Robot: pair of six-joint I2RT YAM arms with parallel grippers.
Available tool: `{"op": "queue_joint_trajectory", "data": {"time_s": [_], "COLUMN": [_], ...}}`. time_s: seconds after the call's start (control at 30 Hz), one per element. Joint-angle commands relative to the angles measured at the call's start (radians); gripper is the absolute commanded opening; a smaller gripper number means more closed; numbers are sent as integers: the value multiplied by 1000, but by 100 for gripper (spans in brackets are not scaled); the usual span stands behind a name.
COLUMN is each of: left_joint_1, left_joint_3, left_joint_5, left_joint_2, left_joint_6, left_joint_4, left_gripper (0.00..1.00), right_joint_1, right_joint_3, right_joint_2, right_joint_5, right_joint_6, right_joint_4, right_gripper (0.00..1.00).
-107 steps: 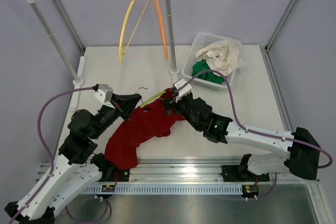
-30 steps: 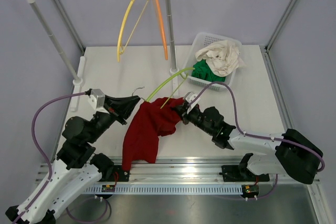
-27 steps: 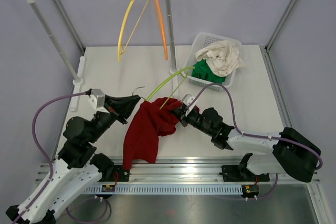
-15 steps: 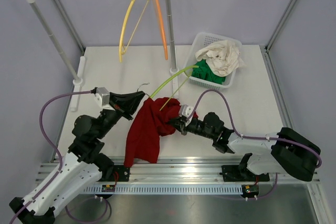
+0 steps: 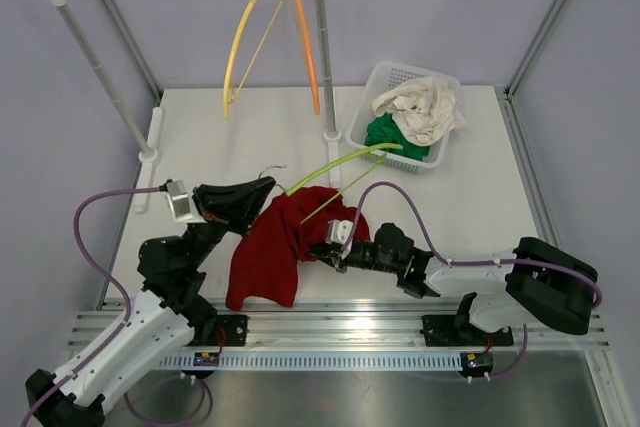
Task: Remove the t-shirt from the hanger
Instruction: Remove the tshirt from the hanger
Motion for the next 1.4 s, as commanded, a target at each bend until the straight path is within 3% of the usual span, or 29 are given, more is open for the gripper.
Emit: {"op": "queue_joint_trajectory", "data": {"time_s": [0.0, 0.17, 0.37, 0.4, 0.43, 0.53, 0.63, 0.87, 1.2, 1.37], "left_joint_1": [-1, -1, -1, -1, -1, -1, -1, -1, -1, -1], "left_joint_3": [-19, -94, -132, -134, -134, -134, -132, -131, -25, -11], "left_joint_5": [16, -30, -58, -60, -60, -50, -46, -57, -40, -26], "left_joint_2": [-36, -48, -1, 5, 13, 36, 41, 32, 15, -5], "left_joint_6": [-63, -92, -106, -109, -114, -126, -126, -103, -56, -39], "left_joint_4": [281, 463, 668, 688, 720, 751, 745, 694, 334, 285], "left_gripper": [0, 0, 0, 0, 0, 0, 0, 0, 0, 0], "right_joint_1": [8, 8, 10, 10, 10, 8, 10, 10, 8, 10], "right_joint_3": [26, 31, 63, 64, 66, 46, -1, -43, -60, -52], "right_joint_2": [-10, 5, 68, 73, 77, 67, 35, -25, -179, -272], "right_joint_5": [27, 56, 44, 47, 46, 35, 13, 6, 196, 372], "right_joint_6": [-33, -42, -41, -39, -36, -15, 16, 57, 19, 105], "right_joint_4": [24, 1, -16, -13, -2, 69, 160, 254, 188, 128], "right_gripper": [3, 8, 24, 44, 53, 76, 87, 89, 88, 81]}}
